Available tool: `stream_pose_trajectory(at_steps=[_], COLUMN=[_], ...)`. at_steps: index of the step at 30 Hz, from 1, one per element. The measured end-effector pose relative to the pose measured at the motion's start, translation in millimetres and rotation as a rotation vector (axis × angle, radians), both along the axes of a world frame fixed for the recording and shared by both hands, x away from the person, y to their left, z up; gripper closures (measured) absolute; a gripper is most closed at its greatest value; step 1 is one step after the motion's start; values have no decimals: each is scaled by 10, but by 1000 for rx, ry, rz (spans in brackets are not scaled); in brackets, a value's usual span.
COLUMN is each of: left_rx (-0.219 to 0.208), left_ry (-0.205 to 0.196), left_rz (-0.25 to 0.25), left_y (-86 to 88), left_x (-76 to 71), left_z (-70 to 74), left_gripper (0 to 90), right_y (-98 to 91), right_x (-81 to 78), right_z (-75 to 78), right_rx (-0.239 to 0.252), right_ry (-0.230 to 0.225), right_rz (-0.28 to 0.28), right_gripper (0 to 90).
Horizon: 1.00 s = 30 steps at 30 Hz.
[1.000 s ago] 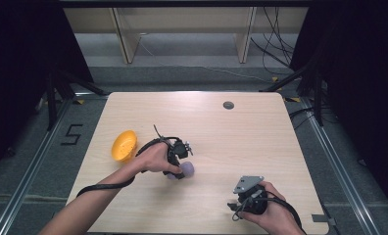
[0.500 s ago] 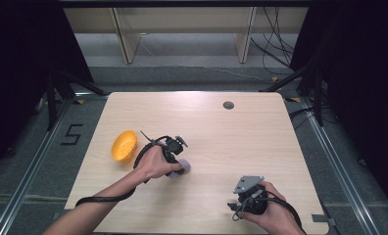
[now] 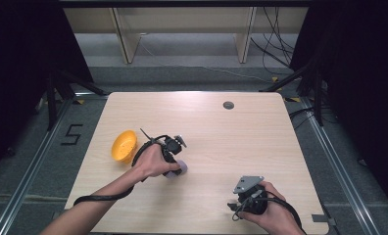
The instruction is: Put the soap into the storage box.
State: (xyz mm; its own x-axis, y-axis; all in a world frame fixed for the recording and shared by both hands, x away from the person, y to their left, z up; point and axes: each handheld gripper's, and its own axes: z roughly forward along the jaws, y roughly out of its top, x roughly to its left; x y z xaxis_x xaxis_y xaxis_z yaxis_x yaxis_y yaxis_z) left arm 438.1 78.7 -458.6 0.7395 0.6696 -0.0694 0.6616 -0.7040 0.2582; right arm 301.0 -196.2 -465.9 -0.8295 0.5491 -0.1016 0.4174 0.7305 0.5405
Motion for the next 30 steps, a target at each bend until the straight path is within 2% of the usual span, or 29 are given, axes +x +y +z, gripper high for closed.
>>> stream_pose_trajectory(at_steps=[2, 6, 7, 10, 12, 13, 14, 17, 18, 19, 21, 22, 23, 24, 25, 28, 29, 30], left_rx=[10, 48, 58, 74, 116, 121, 122, 116, 101, 103, 105, 114, 111, 123, 119, 125, 139, 142], left_ry=[8, 11, 15, 23, 51, 51, 58, 63, 68, 82, 89, 86, 92, 78, 97, 105, 110, 121], left_rz=[-8, -35, -41, -49, -68, -70, -67, -71, -48, -44, -45, -61, -47, -77, -50, -51, -66, -57], left_y=[-6, -38, -44, -55, -58, -57, -56, -44, -46, -47, -47, -50, -61, -57, -69, -72, -71, -77], left_x=[-1, -2, 0, 1, -1, -8, -11, -1, -13, -10, -4, 11, 1, 23, 6, 15, 26, 21], left_z=[6, 18, 19, 15, -34, -66, -65, -64, -75, -72, -76, -95, -110, -119, -130, -162, -180, -203], left_gripper=[487, 485, 485, 484, 486, 485, 484, 485, 485, 484, 484, 484, 485, 484, 484, 476, 467, 462], right_y=[3, 5, 12, 14, 17, 19, 14, 18, 20, 20, 21, 21, 22, 17, 23, 23, 17, 11], right_x=[1, -2, -23, -23, -25, -28, -20, -28, -36, -32, -35, -36, -39, -37, -40, -41, -33, -30], right_z=[-6, 0, -2, -5, -9, -2, -16, -2, 3, -8, -6, -5, 3, 3, 0, 0, 0, 2], right_rx=[3, -3, 3, 4, 13, 10, 19, 10, 6, 5, 3, 1, -8, -13, -4, 1, -11, -20], right_ry=[-6, 12, 30, 29, 41, 46, 33, 48, 60, 47, 50, 52, 59, 54, 57, 62, 54, 53], right_rz=[3, -3, -28, -29, -31, -39, -24, -41, -47, -40, -40, -44, -55, -53, -58, -53, -50, -44], right_gripper=[422, 420, 420, 420, 420, 420, 420, 420, 420, 420, 419, 417, 417, 417, 417, 417, 417, 417])
